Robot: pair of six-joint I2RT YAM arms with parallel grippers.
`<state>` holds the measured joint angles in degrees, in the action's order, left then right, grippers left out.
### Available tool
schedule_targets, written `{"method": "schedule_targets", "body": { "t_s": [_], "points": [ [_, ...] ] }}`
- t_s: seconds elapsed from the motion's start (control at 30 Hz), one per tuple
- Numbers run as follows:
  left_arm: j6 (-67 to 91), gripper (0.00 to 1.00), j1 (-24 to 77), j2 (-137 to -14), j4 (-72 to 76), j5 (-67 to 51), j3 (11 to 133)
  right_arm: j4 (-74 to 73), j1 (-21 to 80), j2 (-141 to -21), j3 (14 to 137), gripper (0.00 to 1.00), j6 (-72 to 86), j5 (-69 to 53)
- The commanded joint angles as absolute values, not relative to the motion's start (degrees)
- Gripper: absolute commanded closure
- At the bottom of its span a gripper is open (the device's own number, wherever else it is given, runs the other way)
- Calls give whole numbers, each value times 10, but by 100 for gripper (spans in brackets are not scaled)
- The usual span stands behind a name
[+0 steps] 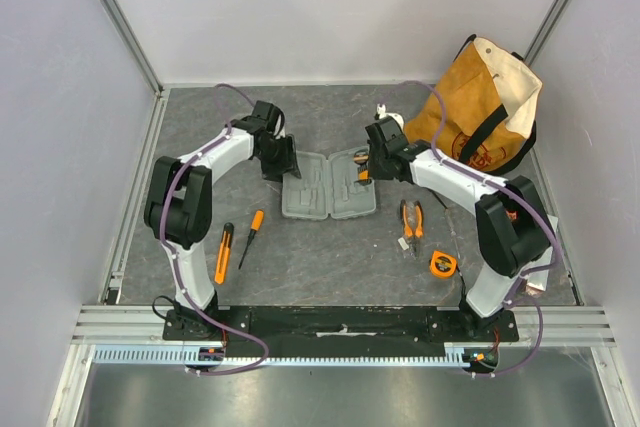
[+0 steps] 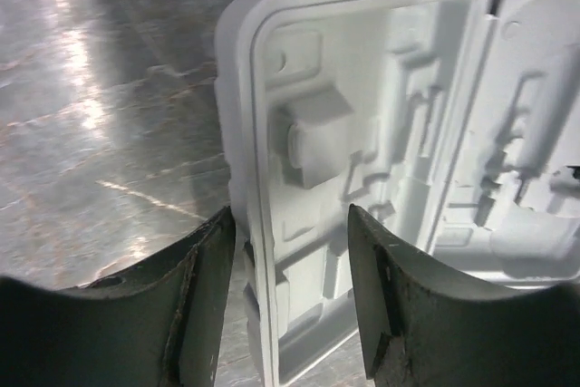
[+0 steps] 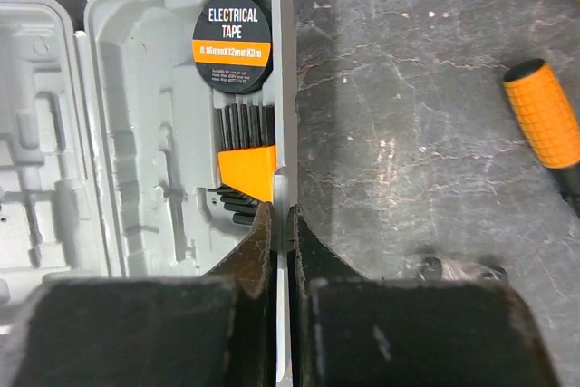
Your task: Pack the tool kit
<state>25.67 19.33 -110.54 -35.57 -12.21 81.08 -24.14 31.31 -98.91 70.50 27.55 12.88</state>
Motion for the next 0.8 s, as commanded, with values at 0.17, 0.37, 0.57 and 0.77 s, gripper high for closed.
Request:
{"method": "schedule_targets", "body": {
  "t_s": [0.17,0.37,0.57,0.77],
  "points": [
    [251,28,120,-1062,-377,-51,790,-181,308,-1038,713,83,289,112],
    [230,25,104,-1017,-405,-11,788,-208,308,-1021,730,42,310,148],
    [233,24,89,-955,-440,32,748,-230,308,-995,749,30,308,154],
    [235,28,76,-882,-439,25,648,-236,308,-968,749,30,301,115]
  ]
}}
